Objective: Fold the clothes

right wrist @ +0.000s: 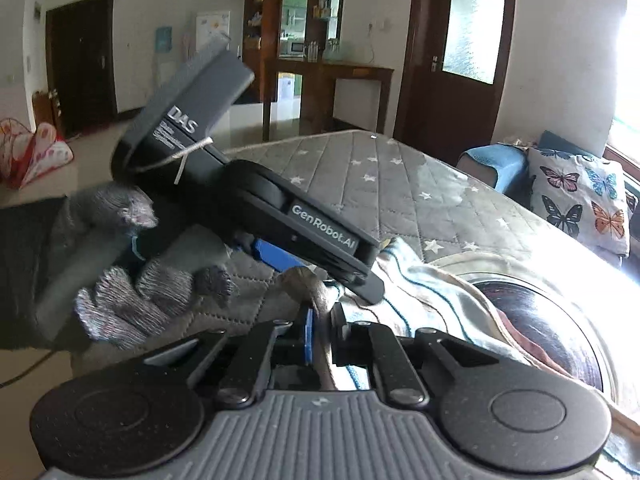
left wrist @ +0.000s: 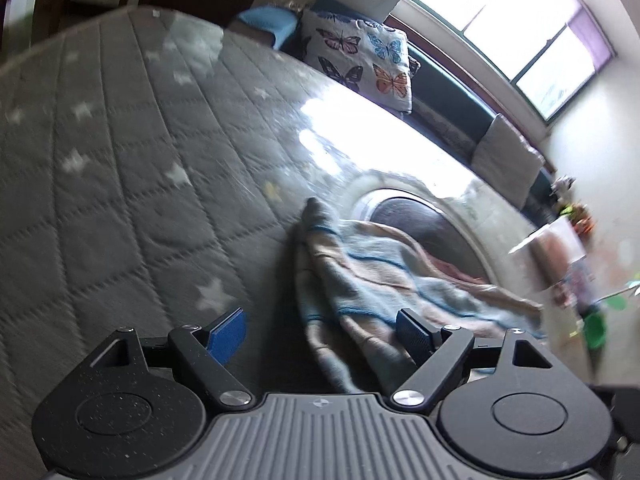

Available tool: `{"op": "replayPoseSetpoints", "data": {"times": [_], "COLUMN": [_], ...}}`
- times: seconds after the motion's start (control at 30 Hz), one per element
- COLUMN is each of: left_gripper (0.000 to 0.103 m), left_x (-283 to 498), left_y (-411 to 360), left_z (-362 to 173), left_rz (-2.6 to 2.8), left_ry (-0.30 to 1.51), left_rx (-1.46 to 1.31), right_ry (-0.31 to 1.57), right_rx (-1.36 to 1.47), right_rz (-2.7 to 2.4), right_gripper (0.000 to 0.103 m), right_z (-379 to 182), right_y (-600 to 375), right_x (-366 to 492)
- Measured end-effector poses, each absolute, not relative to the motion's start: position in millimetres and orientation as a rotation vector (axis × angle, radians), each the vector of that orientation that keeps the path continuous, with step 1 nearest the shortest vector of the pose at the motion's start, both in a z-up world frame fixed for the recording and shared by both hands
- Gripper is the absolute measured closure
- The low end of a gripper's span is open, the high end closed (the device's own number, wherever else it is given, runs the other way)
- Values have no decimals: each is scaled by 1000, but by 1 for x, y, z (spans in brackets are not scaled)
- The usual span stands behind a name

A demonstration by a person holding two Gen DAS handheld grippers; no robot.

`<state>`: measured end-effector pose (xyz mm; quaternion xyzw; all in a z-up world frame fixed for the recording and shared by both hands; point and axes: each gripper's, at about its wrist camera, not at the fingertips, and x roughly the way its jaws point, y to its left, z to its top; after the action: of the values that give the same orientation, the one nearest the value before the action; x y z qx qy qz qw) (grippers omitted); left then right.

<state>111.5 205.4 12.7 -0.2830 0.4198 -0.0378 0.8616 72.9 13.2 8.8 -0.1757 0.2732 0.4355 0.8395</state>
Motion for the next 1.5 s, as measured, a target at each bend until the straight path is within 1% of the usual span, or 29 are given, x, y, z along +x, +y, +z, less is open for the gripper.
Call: {"op": "replayPoseSetpoints", "data": {"times": [0.03,0.1,0.17,0.2,0.23,0.27,0.37,0.47,0.63,0.77,0.9,1.13,1.33,1.5], "left_gripper": [28,40,71,76,84,88,91,92,92,92,92,93,93,93], "left_x": [113,115,116,116,116,115,114,113,113,115,116,119,121,120], "left_y": [205,203,200,200,200,200,202,200,194,189,184,177,171,164], "left_z": [11,9,7,7,7,8,9,12,19,24,28,35,43,54], "left_rz": [-95,-126,-141,-140,-138,-135,-128,-131,-136,-140,-147,-160,-163,-167], "left_ry": [885,894,900,898,895,891,880,865,846,837,833,820,813,802], "left_rx": [-615,-650,-656,-656,-656,-656,-656,-638,-615,-601,-587,-560,-553,-540], "right_ry": [575,576,580,581,584,590,618,627,649,706,748,752,756,786], "right_rx": [-366,-361,-357,-357,-353,-345,-291,-238,-194,-149,-128,-159,-174,-195], "right_rz": [923,934,947,952,957,961,960,932,775,660,563,476,455,495], "right_gripper": [96,96,96,96,96,94,86,84,84,84,84,84,84,83], "right_z": [10,9,8,8,7,7,8,10,3,-14,-30,-52,-53,-43], "right_y": [10,7,3,2,0,-2,-15,-35,-67,-88,-94,-80,-74,-87], "right_x": [72,68,65,64,64,64,69,75,104,138,167,204,213,192]}}
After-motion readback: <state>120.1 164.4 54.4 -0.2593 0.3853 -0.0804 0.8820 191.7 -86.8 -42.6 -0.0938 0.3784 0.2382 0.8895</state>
